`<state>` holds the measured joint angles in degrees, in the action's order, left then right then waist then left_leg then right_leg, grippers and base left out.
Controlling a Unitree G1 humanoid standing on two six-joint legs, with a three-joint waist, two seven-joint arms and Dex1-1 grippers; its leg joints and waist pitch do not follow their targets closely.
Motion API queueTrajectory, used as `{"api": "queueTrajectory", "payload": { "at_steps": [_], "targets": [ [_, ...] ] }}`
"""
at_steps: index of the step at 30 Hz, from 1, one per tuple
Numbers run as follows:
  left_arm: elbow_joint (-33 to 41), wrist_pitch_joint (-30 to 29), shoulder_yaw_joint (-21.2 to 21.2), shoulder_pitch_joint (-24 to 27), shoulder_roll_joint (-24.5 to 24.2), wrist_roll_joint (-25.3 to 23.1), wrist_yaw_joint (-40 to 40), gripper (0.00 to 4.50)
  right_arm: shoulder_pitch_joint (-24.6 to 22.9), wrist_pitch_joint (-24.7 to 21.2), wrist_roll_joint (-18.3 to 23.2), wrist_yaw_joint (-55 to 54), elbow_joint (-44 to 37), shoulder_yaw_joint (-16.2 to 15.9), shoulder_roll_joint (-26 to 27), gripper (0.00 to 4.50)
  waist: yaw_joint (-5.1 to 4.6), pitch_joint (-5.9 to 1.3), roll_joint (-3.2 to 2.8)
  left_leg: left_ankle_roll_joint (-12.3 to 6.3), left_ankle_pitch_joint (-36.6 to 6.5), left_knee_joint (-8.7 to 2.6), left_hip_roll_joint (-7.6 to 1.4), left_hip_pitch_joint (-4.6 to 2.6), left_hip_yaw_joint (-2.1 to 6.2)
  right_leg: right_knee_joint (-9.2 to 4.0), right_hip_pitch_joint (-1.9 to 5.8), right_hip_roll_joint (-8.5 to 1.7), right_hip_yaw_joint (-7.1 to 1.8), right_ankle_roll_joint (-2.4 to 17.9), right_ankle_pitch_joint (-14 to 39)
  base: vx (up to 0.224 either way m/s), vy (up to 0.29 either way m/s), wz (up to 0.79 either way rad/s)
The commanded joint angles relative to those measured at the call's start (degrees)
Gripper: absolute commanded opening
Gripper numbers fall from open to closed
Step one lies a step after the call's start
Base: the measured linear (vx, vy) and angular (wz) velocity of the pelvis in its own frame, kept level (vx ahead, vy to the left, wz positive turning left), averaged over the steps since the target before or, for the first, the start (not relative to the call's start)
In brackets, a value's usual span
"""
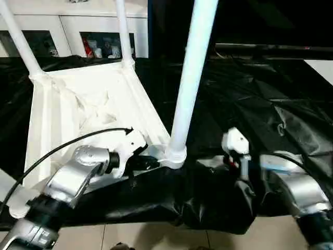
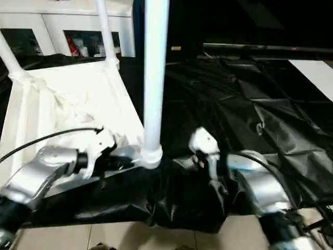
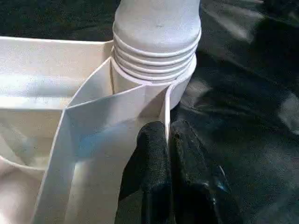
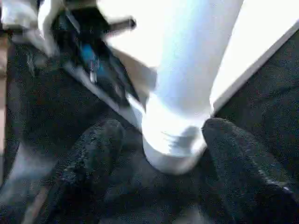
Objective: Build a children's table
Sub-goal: Rotate leg to tighten
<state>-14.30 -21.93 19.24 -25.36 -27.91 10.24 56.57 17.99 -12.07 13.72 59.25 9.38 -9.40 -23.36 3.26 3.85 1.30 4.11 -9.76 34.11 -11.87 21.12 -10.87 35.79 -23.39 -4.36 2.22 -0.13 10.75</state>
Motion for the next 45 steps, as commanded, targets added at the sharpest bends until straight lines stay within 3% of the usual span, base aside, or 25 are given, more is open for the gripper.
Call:
{"api": "queueTrajectory", "payload": {
  "at_steps": [1, 6, 7, 9, 16, 17, 19, 20, 21, 22, 32, 41, 44, 45],
  "targets": [
    [-3.04, 2.30, 1.36, -1.39, 1.51, -0.25, 1.68, 0.00, 1.05, 2.95, -0.40, -2.17, 2.01, 0.63, 1.20, 3.57, -0.14, -2.80, 0.27, 0.33, -20.91, -4.69, -1.01, -0.80, 0.97, -6.55, 1.01, -2.93, -1.99, 5.45, 28.99, 0.000, 0.000, 0.00],
    [-5.71, 3.41, 3.32, -3.14, 1.33, -2.01, 4.80, 0.00, 3.02, 7.09, -4.75, -5.93, 5.74, -1.01, 2.59, 4.02, 0.14, -2.96, 0.10, 0.71, -19.66, -4.80, -1.12, -0.90, 0.72, -5.90, 1.23, -2.84, -2.15, 7.83, 23.02, 0.000, 0.000, 0.00],
    [-6.61, 3.74, 3.84, -3.57, 1.12, -2.74, 5.25, 0.00, 3.37, 7.29, -5.00, -5.31, 6.26, -1.57, 2.64, 4.02, 0.06, -2.93, 0.56, 0.47, -19.51, -4.76, -1.11, -0.82, 0.63, -5.88, 1.25, -2.80, -2.15, 7.93, 22.69, 0.000, 0.000, 0.00],
    [-7.47, 3.97, 4.33, -3.95, 0.90, -3.48, 5.57, 0.00, 3.62, 7.49, -5.28, -4.70, 6.72, -2.04, 2.71, 4.02, 0.17, -3.00, 0.20, 0.24, -18.69, -4.80, -1.14, -0.75, 0.62, -5.66, 1.44, -2.86, -2.20, 8.44, 21.01, 0.000, 0.000, 0.00],
    [-9.97, 4.79, 4.41, -4.67, 1.06, -4.99, 6.43, 0.00, 6.09, 10.70, -6.86, -4.75, 12.08, -3.31, 4.43, 4.02, 0.09, -3.19, 0.30, -0.17, -16.14, -4.82, -1.21, -0.60, 0.45, -5.17, 1.96, -2.96, -2.13, 10.56, 15.83, 0.000, 0.000, 0.00],
    [-10.26, 5.05, 4.39, -4.71, 1.10, -4.96, 6.74, 0.00, 6.45, 11.13, -6.89, -4.47, 12.85, -3.48, 4.72, 4.02, 0.02, -3.18, 0.68, -0.32, -16.12, -4.81, -1.19, -0.57, 0.39, -5.22, 1.99, -2.93, -2.12, 10.51, 16.05, 0.000, 0.000, 0.00],
    [-10.41, 5.20, 4.39, -4.72, 1.10, -4.91, 6.94, 0.00, 6.65, 11.36, -6.91, -4.28, 13.26, -3.60, 4.86, 4.02, 0.10, -3.13, 0.43, -0.30, -16.32, -4.86, -1.22, -0.66, 0.42, -5.29, 1.95, -3.00, -2.14, 10.37, 17.01, 0.000, 0.000, 0.00],
    [-10.62, 5.44, 4.39, -4.77, 1.18, -4.98, 7.16, 0.00, 7.11, 11.88, -6.92, -4.19, 14.20, -3.65, 5.09, 3.76, 0.13, -3.08, 0.41, -0.20, -16.84, -4.91, -1.27, -0.71, 0.43, -5.39, 1.89, -3.08, -2.14, 10.26, 17.80, 0.000, 0.000, 0.00],
    [-10.62, 5.64, 4.37, -4.66, 1.18, -4.97, 7.43, 0.00, 7.63, 12.42, -6.94, -4.15, 15.18, -3.64, 5.39, 3.68, 0.02, -3.11, 0.77, -0.22, -16.83, -4.90, -1.27, -0.63, 0.42, -5.38, 1.98, -3.06, -2.13, 10.14, 18.03, 0.000, 0.000, 0.00],
    [-10.61, 5.68, 4.36, -4.64, 1.18, -4.97, 7.47, 0.00, 7.72, 12.52, -6.95, -4.16, 15.35, -3.63, 5.44, 3.66, 0.11, -3.08, 0.56, -0.18, -16.91, -4.95, -1.32, -0.67, 0.49, -5.38, 1.95, -3.14, -2.16, 10.07, 18.49, 0.000, 0.000, 0.00],
    [-10.17, 5.88, 3.74, -3.85, 0.95, -4.72, 9.33, 0.00, 10.04, 14.73, -7.19, -2.72, 20.27, -3.56, 6.42, 2.76, 0.03, -3.12, 0.85, -0.28, -16.50, -5.00, -1.36, -0.61, 0.45, -5.34, 2.01, -3.15, -2.19, 9.96, 18.56, 0.000, 0.000, 0.00],
    [-11.00, 5.10, 2.77, -3.67, 1.41, -5.04, 7.63, 0.00, 9.20, 15.53, -7.09, -2.40, 22.19, -3.92, 7.62, 2.59, -0.25, -2.80, 0.98, -0.23, -18.28, -5.17, -1.35, -0.69, 0.48, -5.65, 1.78, -3.14, -2.24, 9.66, 21.16, 0.000, 0.000, 0.00],
    [-14.90, 5.05, 1.80, -5.48, 5.02, -6.41, 1.73, 0.00, 7.70, 12.71, -7.24, -10.42, 23.33, -1.59, 10.49, 2.57, -0.45, -2.46, 1.06, -0.06, -19.26, -5.28, -1.35, -0.81, 0.43, -6.01, 1.39, -3.10, -2.36, 9.01, 23.35, 0.000, 0.000, 0.00],
    [-14.90, 5.05, 1.80, -5.48, 5.02, -6.41, 1.73, 0.00, 7.70, 12.71, -7.24, -10.42, 23.33, -1.59, 10.49, 2.57, -0.29, -2.42, 0.95, 0.40, -20.33, -5.30, -1.28, -1.23, 0.45, -6.36, 1.07, -3.08, -2.37, 8.45, 25.19, 0.000, 0.000, 0.00]
  ]
}}
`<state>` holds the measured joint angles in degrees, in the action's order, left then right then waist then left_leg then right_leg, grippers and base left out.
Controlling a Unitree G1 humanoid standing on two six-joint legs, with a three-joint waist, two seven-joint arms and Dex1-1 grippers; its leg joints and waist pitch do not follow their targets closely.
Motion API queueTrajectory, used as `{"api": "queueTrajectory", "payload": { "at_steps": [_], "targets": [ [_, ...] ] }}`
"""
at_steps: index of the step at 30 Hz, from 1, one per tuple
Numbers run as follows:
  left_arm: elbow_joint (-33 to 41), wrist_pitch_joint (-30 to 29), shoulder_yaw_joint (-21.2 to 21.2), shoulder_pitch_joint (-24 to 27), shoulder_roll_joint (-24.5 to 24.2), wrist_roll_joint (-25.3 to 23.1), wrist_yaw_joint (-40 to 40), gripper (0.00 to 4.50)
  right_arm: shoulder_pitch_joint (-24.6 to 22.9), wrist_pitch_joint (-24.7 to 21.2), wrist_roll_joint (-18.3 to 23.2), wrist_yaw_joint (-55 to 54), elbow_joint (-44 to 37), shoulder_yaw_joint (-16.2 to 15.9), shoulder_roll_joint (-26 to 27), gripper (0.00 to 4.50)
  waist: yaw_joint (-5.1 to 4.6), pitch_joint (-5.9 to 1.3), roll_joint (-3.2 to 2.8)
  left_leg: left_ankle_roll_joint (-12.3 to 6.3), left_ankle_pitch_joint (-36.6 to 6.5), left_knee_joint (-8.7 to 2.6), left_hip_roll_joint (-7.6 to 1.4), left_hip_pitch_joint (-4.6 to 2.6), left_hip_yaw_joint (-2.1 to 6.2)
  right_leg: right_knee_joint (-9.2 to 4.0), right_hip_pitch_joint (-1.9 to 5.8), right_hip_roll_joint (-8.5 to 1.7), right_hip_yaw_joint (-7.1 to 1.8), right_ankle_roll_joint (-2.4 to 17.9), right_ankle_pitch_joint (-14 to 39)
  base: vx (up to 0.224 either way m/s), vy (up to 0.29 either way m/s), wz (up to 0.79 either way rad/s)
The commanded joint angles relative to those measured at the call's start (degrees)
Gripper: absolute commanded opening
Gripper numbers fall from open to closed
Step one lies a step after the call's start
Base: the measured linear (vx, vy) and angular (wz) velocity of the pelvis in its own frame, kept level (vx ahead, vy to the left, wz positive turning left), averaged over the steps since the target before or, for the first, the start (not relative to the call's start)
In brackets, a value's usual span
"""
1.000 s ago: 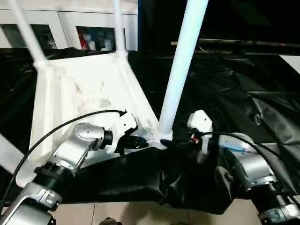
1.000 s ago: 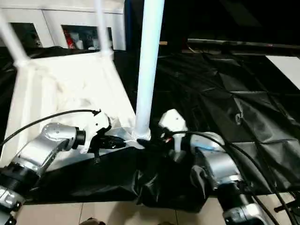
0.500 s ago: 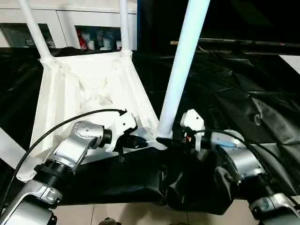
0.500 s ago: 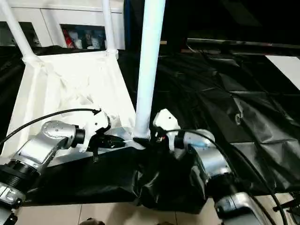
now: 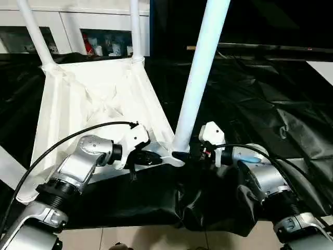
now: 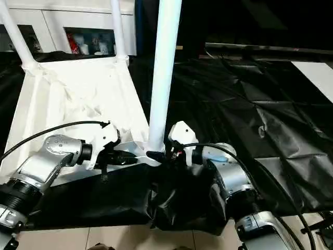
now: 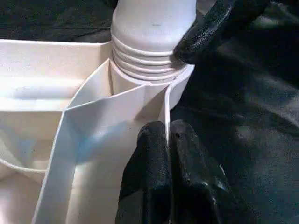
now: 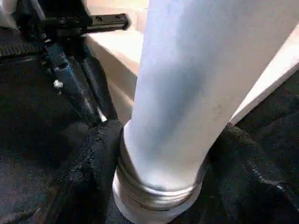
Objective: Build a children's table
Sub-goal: Rotate leg to tighten
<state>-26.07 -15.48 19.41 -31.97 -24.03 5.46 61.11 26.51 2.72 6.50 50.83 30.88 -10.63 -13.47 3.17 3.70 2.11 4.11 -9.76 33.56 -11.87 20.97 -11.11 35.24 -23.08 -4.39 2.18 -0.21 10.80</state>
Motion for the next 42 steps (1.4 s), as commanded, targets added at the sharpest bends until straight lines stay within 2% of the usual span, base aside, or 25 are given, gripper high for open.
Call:
{"api": "queueTrajectory", "payload": {
  "at_steps": [1, 2, 3, 5, 6, 7, 8, 9, 10, 12, 13, 19, 20, 21, 22, 23, 24, 25, 26, 28, 30, 31, 33, 36, 42],
  "targets": [
    [-6.26, -1.07, 1.60, -0.45, 4.09, -2.76, -6.63, 0.00, -1.96, -4.79, 0.19, -8.66, 2.32, 1.56, 3.39, 2.56, -0.47, -2.12, 0.27, 1.06, -20.83, -4.99, -1.20, -0.70, 1.01, -5.81, 1.08, -3.14, -2.15, 7.83, 26.98, 0.000, 0.000, 0.00],
    [-7.25, -1.01, 1.56, -1.03, 5.10, -3.04, -7.82, 0.00, -2.23, -5.59, 0.46, -10.47, 2.33, 2.16, 4.38, 2.56, -0.37, -2.03, -0.14, 1.55, -22.28, -5.07, -1.22, -1.01, 1.16, -6.15, 0.80, -3.24, -2.09, 6.94, 29.05, 0.000, 0.000, 0.00],
    [-11.44, -0.64, 1.05, -3.61, 9.33, -3.75, -12.93, 0.00, -2.72, -8.18, 0.88, -16.75, 2.45, 3.66, 7.93, 2.56, -0.66, -1.84, -0.16, 1.66, -24.00, -5.06, -1.10, -1.31, 1.14, -6.62, 0.35, -3.14, -2.11, 6.15, 31.11, 0.000, 0.000, 0.00],
    [-12.67, -0.76, 0.80, -4.45, 10.66, -3.85, -14.34, 0.00, -2.68, -8.38, 0.38, -18.13, 2.59, 3.50, 8.70, 2.49, -0.65, -1.60, 0.06, 2.03, -26.95, -4.95, -0.99, -1.92, 1.34, -7.25, -0.24, -3.16, -1.87, 5.07, 35.05, 0.000, 0.000, 0.00],
    [-14.47, -0.69, 0.74, -5.61, 12.39, -4.16, -16.20, 0.00, -2.42, -8.11, -0.81, -19.40, 2.80, 2.66, 9.48, 2.49, -0.81, -1.38, -0.16, 2.09, -29.87, -5.00, -0.86, -2.27, 1.78, -8.01, -0.31, -3.41, -1.37, 3.12, 40.08, 0.000, 0.000, 0.00],
    [-16.02, -0.64, 0.72, -6.63, 13.86, -4.45, -17.75, 0.00, -2.16, -7.73, -1.97, -20.35, 2.99, 1.79, 10.10, 2.49, -1.03, -1.22, -0.17, 2.08, -30.58, -5.07, -0.79, -2.45, 1.74, -8.43, -0.52, -3.22, -1.21, 2.59, 40.91, 0.000, 0.000, 0.00],
    [-17.24, -0.47, 0.90, -7.38, 14.92, -4.71, -18.54, 0.00, -1.93, -7.18, -2.55, -20.65, 3.01, 1.15, 10.69, 2.49, -1.04, -1.57, -0.03, 2.14, -30.38, -5.18, -0.69, -2.60, 1.92, -8.62, -0.14, -3.30, -0.99, 2.17, 40.41, 0.000, 0.000, 0.00],
    [-18.15, -0.18, 1.14, -7.95, 15.64, -5.10, -19.18, 0.00, -1.83, -6.45, -2.96, -20.34, 2.75, 0.52, 11.11, 2.49, -0.87, -1.63, -0.84, 2.16, -30.33, -5.39, -0.73, -2.66, 2.05, -8.57, 0.01, -3.39, -1.03, 2.35, 39.26, 0.000, 0.000, 0.00],
    [-18.55, -0.01, 1.29, -8.21, 15.93, -5.34, -19.39, 0.00, -1.81, -6.00, -3.09, -19.98, 2.54, 0.20, 11.32, 2.49, -1.13, -1.73, -0.40, 1.72, -29.58, -5.83, -0.85, -2.24, 2.04, -8.68, 0.55, -3.34, -0.91, 2.82, 36.53, 0.000, 0.000, 0.00],
    [-19.63, 0.69, 1.25, -9.06, 16.74, -5.99, -19.19, 0.00, -2.00, -4.56, -2.74, -16.24, 1.08, -0.73, 11.18, 2.70, -1.07, -1.72, -0.31, 0.51, -28.75, -6.30, -0.80, -2.24, 1.95, -8.73, 0.69, -3.26, -1.11, 4.14, 32.91, 0.000, 0.000, 0.00],
    [-19.62, 0.75, 1.15, -9.16, 16.77, -5.99, -19.06, 0.00, -1.97, -4.59, -2.24, -15.55, 0.88, -0.49, 11.04, 2.92, -1.09, -1.66, -0.22, -0.03, -28.74, -6.35, -0.80, -2.15, 1.92, -8.69, 0.67, -3.36, -1.19, 4.63, 32.35, 0.000, 0.000, 0.00],
    [-18.51, 3.44, 1.21, -8.22, 13.64, -6.41, -12.03, 0.00, -1.03, -3.69, -0.93, -8.51, -1.18, 0.25, 5.34, 3.18, -1.13, -1.76, 0.15, -1.65, -27.92, -6.41, -0.90, -1.80, 1.98, -8.62, 0.96, -3.87, -1.44, 5.12, 32.38, 0.000, 0.000, 0.00],
    [-17.14, 3.82, 1.20, -7.39, 11.96, -5.93, -9.18, 0.00, -1.00, -3.50, 0.47, -2.96, -2.19, 0.41, 2.62, 3.18, -1.03, -1.82, 0.22, -2.29, -26.36, -6.39, -1.04, -1.59, 1.84, -8.41, 1.04, -4.07, -1.65, 6.13, 30.60, 0.000, 0.000, 0.00],
    [-16.43, 3.93, 1.25, -7.01, 11.23, -5.75, -8.14, 0.00, -1.07, -3.60, 0.98, -0.79, -2.66, 0.36, 1.53, 3.18, -0.85, -2.13, 0.34, -3.05, -23.43, -6.46, -1.26, -0.93, 1.86, -7.74, 1.75, -4.12, -1.75, 6.85, 27.31, 0.000, 0.000, 0.00],
    [-15.65, 4.37, 1.32, -6.57, 10.47, -5.51, -6.79, 0.00, -1.15, -3.66, 1.37, 1.27, -3.08, 0.28, 0.35, 3.18, -0.72, -2.25, 0.39, -3.49, -21.69, -6.35, -1.32, -0.83, 1.67, -7.61, 1.77, -4.12, -1.87, 7.38, 25.07, 0.000, 0.000, 0.00],
    [-14.60, 4.22, 1.41, -6.04, 9.46, -5.23, -5.34, 0.00, -1.21, -3.46, 1.86, 3.60, -3.49, 0.25, -1.04, 3.18, -0.49, -2.44, 0.26, -4.20, -19.03, -6.15, -1.48, -0.85, 1.38, -7.13, 1.84, -4.08, -1.88, 9.11, 20.60, 0.051, -0.037, 0.05],
    [-13.47, 4.34, 1.57, -5.43, 8.35, -4.96, -3.72, 0.00, -1.23, -3.71, 2.53, 5.82, -3.91, 0.35, -2.28, 3.18, -0.57, -2.33, 0.15, -4.55, -18.25, -6.10, -1.50, -0.71, 1.11, -6.90, 1.72, -3.91, -1.86, 10.39, 18.60, 0.000, 0.000, 0.00],
    [-12.90, 4.74, 1.65, -5.10, 7.87, -4.72, -2.76, 0.00, -1.22, -3.91, 2.85, 6.82, -4.06, 0.39, -2.82, 3.18, -0.57, -2.33, 0.15, -4.55, -18.25, -6.10, -1.50, -0.71, 1.11, -6.90, 1.72, -3.91, -1.86, 10.39, 18.60, 0.000, 0.000, 0.00],
    [-10.88, 5.46, 1.81, -3.91, 6.22, -3.87, 0.58, 0.00, -1.17, -4.20, 3.64, 10.09, -4.42, 0.48, -4.54, 3.18, -0.54, -2.34, 0.59, -4.38, -19.03, -5.86, -1.40, -0.39, 1.08, -6.61, 1.93, -4.01, -1.83, 10.55, 19.56, 0.000, 0.000, 0.00],
    [-8.82, 6.98, 2.10, -2.65, 4.51, -3.12, 4.24, 0.00, -1.04, -4.41, 4.09, 13.01, -4.56, 0.41, -5.95, 3.18, -0.44, -2.57, 0.45, -4.85, -17.90, -5.57, -1.48, -0.48, 0.88, -6.28, 1.71, -3.97, -1.97, 10.82, 17.93, 0.028, -0.015, 0.01],
    [-5.82, 7.47, 2.35, -1.10, 2.30, -1.70, 9.34, 0.00, -0.78, -3.57, 3.80, 16.61, -4.14, -0.34, -7.54, 3.18, -0.46, -2.67, 0.39, -5.78, -14.52, -5.35, -1.45, -0.29, 0.56, -5.76, 1.87, -3.80, -1.90, 12.01, 13.38, 0.027, -0.017, 0.01],
    [-5.76, 7.47, 2.37, -1.08, 2.23, -1.70, 9.44, 0.00, -0.77, -3.52, 3.77, 16.70, -4.11, -0.38, -7.58, 3.18, -0.46, -2.67, 0.39, -5.78, -14.52, -5.35, -1.45, -0.29, 0.56, -5.76, 1.87, -3.80, -1.90, 12.01, 13.38, 0.053, -0.032, 0.00],
    [-4.30, 7.67, 2.66, -0.55, 0.58, -1.80, 11.90, 0.00, -0.28, -2.58, 2.83, 18.33, -3.02, -1.38, -8.31, 3.18, -0.23, -2.86, 0.15, -6.72, -10.20, -4.98, -1.42, -0.37, 0.21, -4.94, 1.95, -3.36, -1.72, 13.95, 6.93, 0.026, -0.016, 0.00],
    [-3.54, 7.44, 2.70, -0.44, -0.34, -1.99, 12.83, 0.00, 0.36, -1.49, 1.68, 17.87, -1.66, -2.05, -7.94, 3.18, -0.08, -2.83, -0.01, -7.00, -8.37, -4.88, -1.45, -0.42, 0.06, -4.54, 1.94, -3.14, -1.58, 15.20, 3.85, 0.000, 0.000, 0.00],
    [-2.74, 7.49, 2.27, -0.23, -1.17, -2.77, 13.19, 0.00, 1.63, -0.50, 1.78, 17.71, -0.23, -2.22, -5.93, 3.18, -0.11, -2.55, 0.02, -4.01, -13.85, -5.41, -1.61, -0.66, 0.24, -5.24, 1.89, -3.42, -1.76, 13.74, 11.54, 0.000, 0.000, 0.00]
  ]
}}
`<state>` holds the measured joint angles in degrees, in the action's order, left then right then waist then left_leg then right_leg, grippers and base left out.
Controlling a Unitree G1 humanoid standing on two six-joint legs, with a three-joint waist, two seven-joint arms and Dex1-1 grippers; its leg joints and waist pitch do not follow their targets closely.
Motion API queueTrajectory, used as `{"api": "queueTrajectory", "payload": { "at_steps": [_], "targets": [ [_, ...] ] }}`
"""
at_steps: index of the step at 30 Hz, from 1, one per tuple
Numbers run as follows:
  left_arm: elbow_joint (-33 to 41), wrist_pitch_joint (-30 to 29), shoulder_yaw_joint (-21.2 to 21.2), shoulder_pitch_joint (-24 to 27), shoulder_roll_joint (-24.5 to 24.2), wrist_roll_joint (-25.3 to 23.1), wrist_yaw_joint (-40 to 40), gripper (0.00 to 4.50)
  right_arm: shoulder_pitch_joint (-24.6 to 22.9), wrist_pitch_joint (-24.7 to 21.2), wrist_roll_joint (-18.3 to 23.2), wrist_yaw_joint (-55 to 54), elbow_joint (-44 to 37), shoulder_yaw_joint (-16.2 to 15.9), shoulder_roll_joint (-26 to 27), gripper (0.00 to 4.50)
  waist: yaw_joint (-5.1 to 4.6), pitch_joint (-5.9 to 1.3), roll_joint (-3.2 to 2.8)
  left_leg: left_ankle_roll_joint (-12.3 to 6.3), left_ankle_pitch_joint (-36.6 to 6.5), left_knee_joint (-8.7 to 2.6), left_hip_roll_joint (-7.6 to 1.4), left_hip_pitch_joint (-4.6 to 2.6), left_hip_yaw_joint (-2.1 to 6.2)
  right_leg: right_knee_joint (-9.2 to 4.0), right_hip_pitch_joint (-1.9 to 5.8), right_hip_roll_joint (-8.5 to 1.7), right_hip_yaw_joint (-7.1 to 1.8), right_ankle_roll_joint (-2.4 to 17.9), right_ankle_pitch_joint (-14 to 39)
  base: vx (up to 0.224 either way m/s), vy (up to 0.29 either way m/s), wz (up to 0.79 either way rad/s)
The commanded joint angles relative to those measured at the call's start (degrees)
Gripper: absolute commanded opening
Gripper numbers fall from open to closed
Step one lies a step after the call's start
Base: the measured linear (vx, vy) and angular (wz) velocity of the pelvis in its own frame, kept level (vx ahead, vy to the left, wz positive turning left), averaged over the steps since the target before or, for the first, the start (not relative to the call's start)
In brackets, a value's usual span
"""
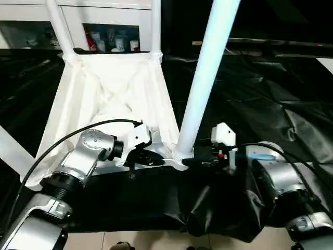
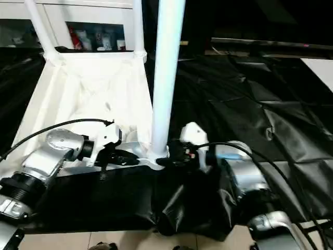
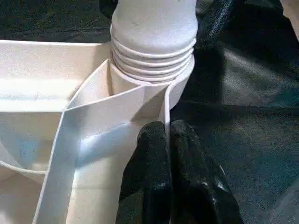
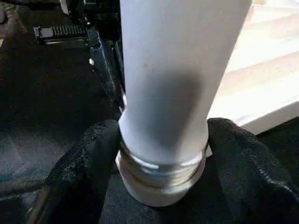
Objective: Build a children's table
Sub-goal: Rotate leg to tighten
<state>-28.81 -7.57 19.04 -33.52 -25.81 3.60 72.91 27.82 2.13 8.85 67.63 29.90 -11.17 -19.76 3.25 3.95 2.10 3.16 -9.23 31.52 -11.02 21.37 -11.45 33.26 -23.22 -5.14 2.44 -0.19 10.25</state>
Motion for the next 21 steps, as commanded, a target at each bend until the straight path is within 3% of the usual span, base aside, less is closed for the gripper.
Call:
{"api": "queueTrajectory", "payload": {
  "at_steps": [1, 6, 9, 16, 18, 21],
  "targets": [
    [-0.06, -0.43, 2.60, 1.33, 0.62, -1.00, 1.35, 0.00, 0.38, 0.11, -0.43, 1.11, 0.87, -1.71, 0.50, 3.18, -0.18, -2.80, 0.02, -3.06, -14.38, -3.37, -2.46, -1.06, 0.59, -3.26, 2.02, -2.67, -2.01, 13.72, 12.08, 0.000, 0.000, 0.00],
    [-0.33, -0.51, 2.36, 1.42, 0.73, -1.32, 0.97, 0.00, 0.71, 0.75, -0.03, 1.86, 1.97, -1.54, 0.95, 2.92, -0.11, -2.95, 0.20, -3.84, -11.85, -3.09, -2.33, -0.98, 0.47, -2.82, 2.19, -2.62, -2.01, 14.41, 8.30, 0.000, 0.000, 0.00],
    [-0.41, -0.52, 2.31, 1.49, 0.81, -1.47, 0.77, 0.00, 0.48, 1.10, -0.15, 2.59, 2.00, -1.67, 0.87, 2.71, -0.08, -2.93, 0.19, -3.93, -11.97, -3.09, -2.38, -1.01, 0.47, -2.86, 2.20, -2.60, -1.98, 14.41, 8.81, 0.000, 0.000, 0.00],
    [-1.19, -1.09, 1.97, 1.30, 1.47, -1.27, 0.53, 0.00, -0.78, 1.43, -0.49, 2.51, 1.56, -1.99, 1.07, 2.65, 0.04, -3.04, 0.11, -4.49, -10.68, -2.89, -2.32, -1.03, 0.38, -2.59, 2.30, -2.52, -1.95, 15.11, 6.35, 0.000, 0.000, 0.00],
    [-2.22, -1.41, 1.45, 0.97, 2.52, -1.17, -0.81, 0.00, -1.39, 1.79, -0.98, -0.32, 2.28, -1.52, 2.11, 2.65, 0.08, -3.00, -0.25, -4.36, -10.92, -2.93, -2.35, -1.08, 0.45, -2.59, 2.27, -2.53, -1.92, 15.25, 6.37, 0.000, 0.000, 0.00],
    [-6.02, -1.28, 0.25, -0.76, 6.00, -1.93, -6.44, 0.00, -1.97, 1.42, -2.33, -10.21, 5.23, 0.62, 5.41, 2.65, -0.17, -2.59, 0.01, -3.17, -13.96, -3.35, -2.23, -1.05, 0.54, -3.27, 2.13, -2.64, -1.99, 14.34, 10.96, 0.000, 0.000, 0.00]
  ]
}}
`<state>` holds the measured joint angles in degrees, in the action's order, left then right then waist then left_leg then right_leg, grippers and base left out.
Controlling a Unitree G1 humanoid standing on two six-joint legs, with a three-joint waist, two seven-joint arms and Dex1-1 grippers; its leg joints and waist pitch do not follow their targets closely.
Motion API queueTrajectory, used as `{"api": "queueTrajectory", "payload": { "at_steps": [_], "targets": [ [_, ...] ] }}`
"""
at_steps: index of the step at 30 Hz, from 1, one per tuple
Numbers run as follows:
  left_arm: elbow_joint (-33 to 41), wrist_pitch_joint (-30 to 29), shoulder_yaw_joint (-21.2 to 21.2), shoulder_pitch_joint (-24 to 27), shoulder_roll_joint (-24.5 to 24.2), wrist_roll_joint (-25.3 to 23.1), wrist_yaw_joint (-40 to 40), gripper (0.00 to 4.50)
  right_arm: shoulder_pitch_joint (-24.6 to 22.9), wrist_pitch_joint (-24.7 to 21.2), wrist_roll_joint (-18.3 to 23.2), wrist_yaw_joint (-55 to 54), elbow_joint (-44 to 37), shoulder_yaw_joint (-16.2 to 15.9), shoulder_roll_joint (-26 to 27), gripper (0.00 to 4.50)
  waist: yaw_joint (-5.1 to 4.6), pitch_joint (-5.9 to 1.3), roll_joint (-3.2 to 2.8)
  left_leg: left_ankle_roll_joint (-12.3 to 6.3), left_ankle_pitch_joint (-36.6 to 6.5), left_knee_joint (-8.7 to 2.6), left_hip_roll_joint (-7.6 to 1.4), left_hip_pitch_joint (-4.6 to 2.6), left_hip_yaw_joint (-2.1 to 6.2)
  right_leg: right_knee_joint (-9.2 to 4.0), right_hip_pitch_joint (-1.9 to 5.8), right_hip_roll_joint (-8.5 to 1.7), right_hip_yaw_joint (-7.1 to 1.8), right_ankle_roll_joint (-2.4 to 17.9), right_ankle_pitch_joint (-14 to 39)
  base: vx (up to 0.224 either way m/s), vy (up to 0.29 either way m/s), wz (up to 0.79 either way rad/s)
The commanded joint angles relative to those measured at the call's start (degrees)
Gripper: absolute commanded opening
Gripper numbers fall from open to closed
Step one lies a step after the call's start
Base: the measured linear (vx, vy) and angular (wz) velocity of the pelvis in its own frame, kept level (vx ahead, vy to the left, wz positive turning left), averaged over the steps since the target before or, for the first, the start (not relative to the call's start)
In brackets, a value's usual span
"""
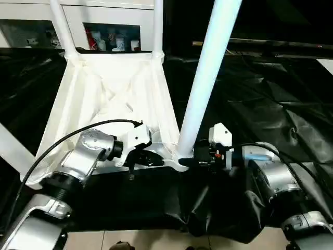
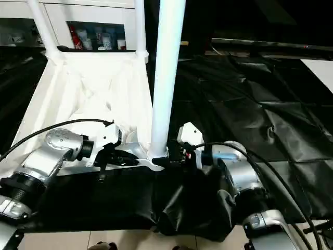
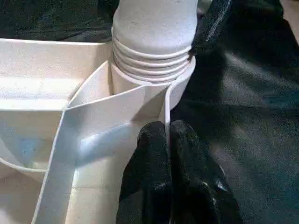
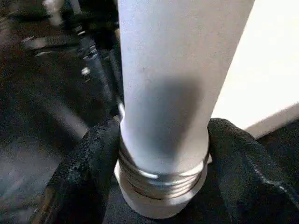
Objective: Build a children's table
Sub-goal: Rotate leg to tighten
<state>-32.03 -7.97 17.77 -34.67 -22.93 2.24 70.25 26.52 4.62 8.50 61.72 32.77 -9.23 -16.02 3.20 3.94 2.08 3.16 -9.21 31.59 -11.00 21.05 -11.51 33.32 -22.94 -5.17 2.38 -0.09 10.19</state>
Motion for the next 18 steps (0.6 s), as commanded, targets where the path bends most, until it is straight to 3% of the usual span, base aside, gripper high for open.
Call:
{"api": "queueTrajectory", "payload": {
  "at_steps": [1, 2, 3, 5, 8, 11, 12, 16, 18],
  "targets": [
    [-4.85, -0.60, 1.11, -0.71, 4.82, -1.22, -6.86, 0.00, -0.62, -1.71, -2.33, -8.65, 3.72, -0.25, 3.14, 2.65, -0.44, -2.18, 0.06, -1.72, -17.65, -3.70, -2.11, -0.82, 0.75, -4.05, 1.50, -2.71, -1.97, 12.71, 17.64, 0.000, 0.000, 0.00],
    [-5.74, -0.48, 0.94, -1.19, 5.55, -1.52, -8.22, 0.00, -0.58, -2.01, -2.45, -10.50, 4.27, 0.21, 3.79, 2.65, -0.56, -2.07, 0.00, -0.04, -21.08, -3.88, -2.15, -1.05, 1.21, -4.54, 1.39, -3.03, -1.95, 10.74, 24.35, 0.000, 0.000, 0.00],
    [-7.22, -0.41, 0.71, -2.07, 6.90, -1.96, -10.45, 0.00, -0.49, -2.53, -2.59, -13.38, 5.09, 0.88, 4.91, 2.65, -0.81, -2.06, 0.22, 0.72, -22.67, -3.98, -2.14, -0.97, 1.46, -4.86, 1.34, -3.07, -1.90, 9.15, 27.76, -0.057, 0.011, -0.06],
    [-9.02, -0.44, 0.46, -3.21, 8.64, -2.44, -13.16, 0.00, -0.34, -3.20, -2.71, -16.71, 5.96, 1.60, 6.34, 2.65, -1.16, -2.00, 0.15, 1.06, -24.90, -3.98, -2.05, -1.40, 1.63, -5.42, 0.75, -3.09, -1.89, 7.61, 31.10, 0.000, 0.000, 0.00],
    [-14.08, -0.74, 0.34, -6.57, 14.18, -3.89, -20.83, 0.00, 1.06, -4.75, -4.31, -27.27, 8.23, 2.22, 11.50, 2.65, -1.55, -2.11, -0.32, 1.31, -25.85, -4.14, -1.95, -1.34, 1.89, -5.71, 0.67, -3.01, -1.76, 6.79, 31.85, 0.000, 0.000, 0.00],
    [-15.72, -0.47, 0.65, -7.59, 16.04, -4.88, -22.41, 0.00, 1.43, -2.60, -5.66, -28.27, 8.10, 0.90, 13.52, 2.65, -1.53, -2.14, -0.54, 1.01, -27.12, -4.12, -1.89, -1.49, 1.94, -6.15, 0.41, -3.05, -1.71, 6.03, 32.68, 0.000, 0.000, 0.00],
    [-16.31, -0.03, 0.61, -7.84, 16.36, -5.28, -22.22, 0.00, 1.29, -0.43, -6.30, -27.16, 7.63, 0.09, 13.82, 3.20, -1.50, -2.17, -0.57, 0.85, -27.38, -4.13, -1.96, -1.49, 1.89, -6.26, 0.34, -3.06, -1.75, 6.03, 32.31, 0.000, 0.000, 0.00],
    [-16.38, 0.99, 0.76, -7.87, 15.41, -5.94, -20.42, 0.00, 1.05, 1.60, -5.10, -22.90, 6.34, 0.13, 12.60, 3.44, -1.32, -2.34, -0.35, -0.46, -25.84, -4.16, -2.03, -1.12, 1.64, -5.84, 0.61, -2.89, -1.88, 7.60, 27.59, 0.000, 0.000, 0.00],
    [-16.42, 1.70, 0.70, -7.69, 14.21, -6.13, -18.80, 0.00, 0.76, 1.84, -4.65, -19.63, 4.93, 0.00, 10.59, 3.78, -1.22, -2.39, -0.35, -0.89, -25.01, -4.15, -2.07, -0.94, 1.57, -5.66, 0.83, -2.88, -1.90, 8.10, 26.21, 0.000, 0.000, 0.00]
  ]
}}
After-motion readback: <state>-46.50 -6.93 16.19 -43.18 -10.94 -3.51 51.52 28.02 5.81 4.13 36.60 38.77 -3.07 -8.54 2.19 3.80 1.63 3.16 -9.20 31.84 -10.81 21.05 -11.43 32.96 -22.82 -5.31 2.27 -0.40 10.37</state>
